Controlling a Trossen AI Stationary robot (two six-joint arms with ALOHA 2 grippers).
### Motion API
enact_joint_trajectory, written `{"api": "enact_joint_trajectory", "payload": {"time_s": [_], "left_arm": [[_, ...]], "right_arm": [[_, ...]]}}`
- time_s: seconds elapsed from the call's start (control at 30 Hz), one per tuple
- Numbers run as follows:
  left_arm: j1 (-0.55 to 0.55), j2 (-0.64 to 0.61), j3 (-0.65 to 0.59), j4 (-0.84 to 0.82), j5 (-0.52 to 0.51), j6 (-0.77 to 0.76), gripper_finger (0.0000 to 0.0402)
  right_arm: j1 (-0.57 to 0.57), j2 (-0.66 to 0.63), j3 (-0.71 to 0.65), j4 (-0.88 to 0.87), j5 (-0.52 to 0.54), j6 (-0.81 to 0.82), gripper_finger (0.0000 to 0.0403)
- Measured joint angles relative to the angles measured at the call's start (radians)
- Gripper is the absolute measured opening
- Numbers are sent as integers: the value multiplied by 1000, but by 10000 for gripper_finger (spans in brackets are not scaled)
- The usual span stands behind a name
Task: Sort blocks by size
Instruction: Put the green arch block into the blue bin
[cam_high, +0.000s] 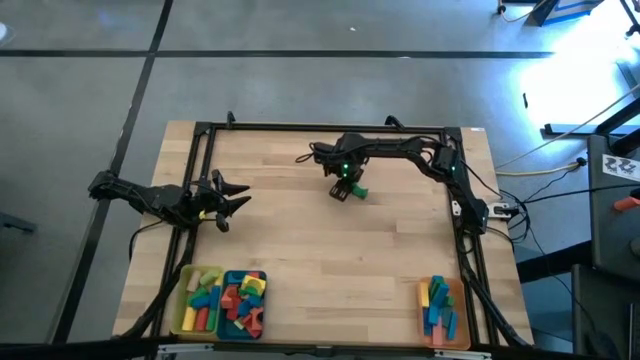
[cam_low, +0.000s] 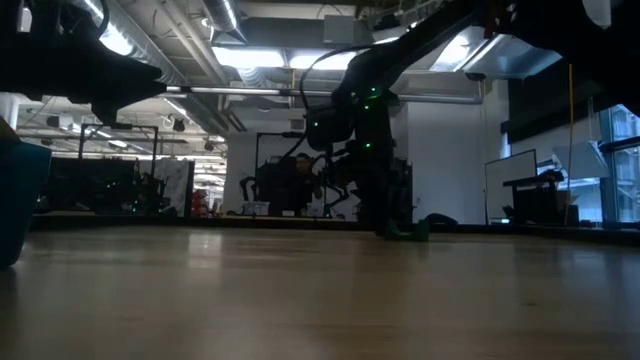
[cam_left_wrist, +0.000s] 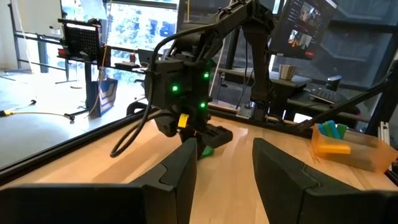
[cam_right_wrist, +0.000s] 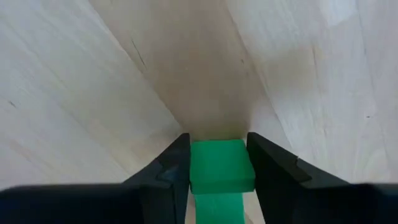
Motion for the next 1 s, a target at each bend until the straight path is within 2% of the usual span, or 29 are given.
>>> {"api": "enact_joint_trajectory", "payload": {"time_s": [0.13,0.3,0.37,0.47,0.6,0.83,1.0], "left_arm": [[0,0,0,0,-1,0,134],[0,0,0,0,-1,0,134],[0,0,0,0,0,0,134],[0,0,0,0,0,0,134],[0,0,0,0,0,0,134],[0,0,0,0,-1,0,134],[0,0,0,0,-1,0,134]], "right_arm": [[0,0,0,3,32,-1,136],[0,5,-1,7,31,2,190],[0,5,-1,7,19,2,198],[0,5,-2,9,18,2,183],[0,5,-2,10,11,2,137],[0,5,-2,9,-20,3,134],[-2,5,-2,15,-138,11,146]]}}
